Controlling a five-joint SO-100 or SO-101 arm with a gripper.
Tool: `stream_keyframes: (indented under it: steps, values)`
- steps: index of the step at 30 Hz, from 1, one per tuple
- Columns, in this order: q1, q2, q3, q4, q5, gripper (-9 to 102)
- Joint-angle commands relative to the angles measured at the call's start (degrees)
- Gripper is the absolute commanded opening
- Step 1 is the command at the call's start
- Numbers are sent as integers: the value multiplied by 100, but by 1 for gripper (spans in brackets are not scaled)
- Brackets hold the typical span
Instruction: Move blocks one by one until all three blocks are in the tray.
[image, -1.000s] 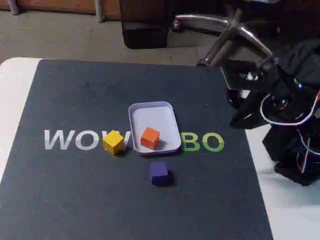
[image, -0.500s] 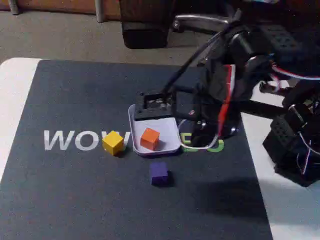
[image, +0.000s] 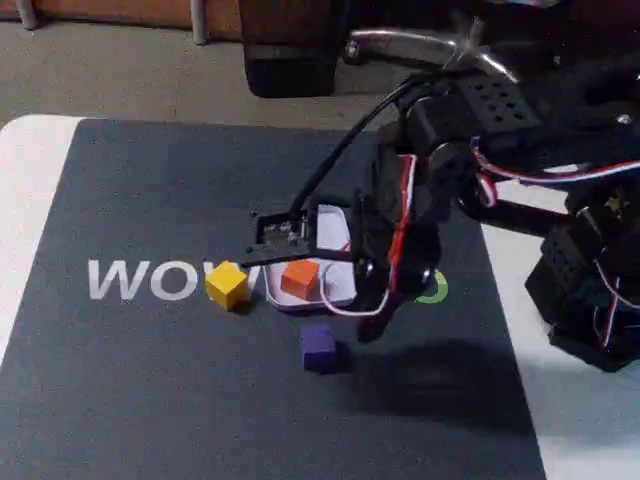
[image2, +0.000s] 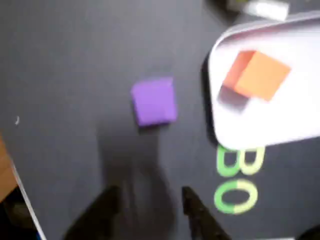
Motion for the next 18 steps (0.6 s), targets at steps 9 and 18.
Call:
stream_keyframes:
  steps: [9,18]
  values:
    - [229,-264,-202,-246,-141,20]
    - [272,-650,-229,-519,-185,20]
